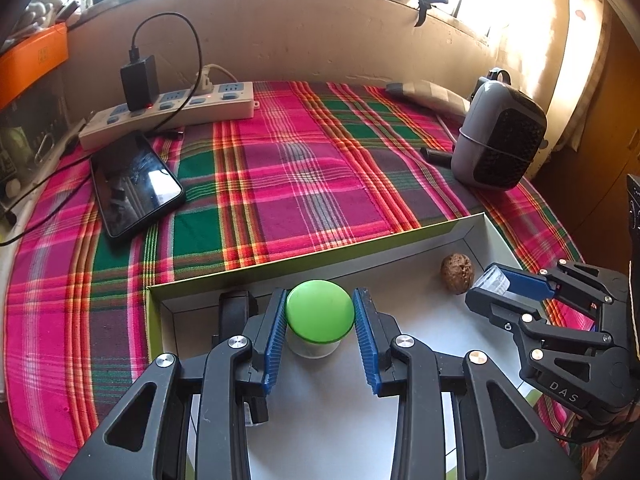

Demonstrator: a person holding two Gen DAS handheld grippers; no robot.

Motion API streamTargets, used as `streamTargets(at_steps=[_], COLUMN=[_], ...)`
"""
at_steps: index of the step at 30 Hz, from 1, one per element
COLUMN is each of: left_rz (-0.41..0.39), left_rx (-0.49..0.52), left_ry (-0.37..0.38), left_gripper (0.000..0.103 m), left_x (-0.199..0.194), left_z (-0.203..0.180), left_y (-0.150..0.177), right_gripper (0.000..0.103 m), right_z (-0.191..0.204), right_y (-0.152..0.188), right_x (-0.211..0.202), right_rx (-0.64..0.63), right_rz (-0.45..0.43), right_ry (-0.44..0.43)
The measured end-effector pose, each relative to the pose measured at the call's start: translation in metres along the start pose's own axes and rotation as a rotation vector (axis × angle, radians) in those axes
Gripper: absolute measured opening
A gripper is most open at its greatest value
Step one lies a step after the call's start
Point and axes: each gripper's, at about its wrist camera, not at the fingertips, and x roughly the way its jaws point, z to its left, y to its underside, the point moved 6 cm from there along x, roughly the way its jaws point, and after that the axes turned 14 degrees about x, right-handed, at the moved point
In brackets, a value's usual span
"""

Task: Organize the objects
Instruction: 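Lift the green holder and white jar and carry both into the box, then open the left tool over the box while the right tool releases the jar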

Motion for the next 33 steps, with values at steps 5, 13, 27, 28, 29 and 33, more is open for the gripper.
streamTargets(at_steps=[5,13,27,28,29,33], left_rz=[0.015,0.020,0.010,0.004,-0.001,-0.007], left_rx=[-0.011,-0.012,-0.020,-0.027,-0.030,-0.032], left_ry=[-0.002,-0.004,-0.006,-0.007,-0.007,-0.012], left_gripper=[0.032,0.032,0.037,0.037,0.037,0.037], left_x=[0.004,0.005,0.001,0.000,-0.002,-0.006], left_z=[0.002,0.003,0.004,0.005,0.005,0.006], left_y=[0.002,0.002,0.004,0.004,0.004,0.003], right_gripper=[0.029,0.029,0.040,0.041,0.041,0.041], right_z=[0.000,0.000,0.005,0.005,0.004,0.003], right_y=[0.000,0.001,0.002,0.002,0.002,0.001], right_x=[0.000,0.000,-0.002,-0.003,-0.004,-0.007], right_rx=[-0.002,-0.008,-0.004,-0.004,-0.002,0.010], right_rz=[-0.004,-0.019,-0.032,-0.034,-0.036,-0.040], right_ry=[0.000,0.007,-0.007,-0.006,-0.004,-0.006])
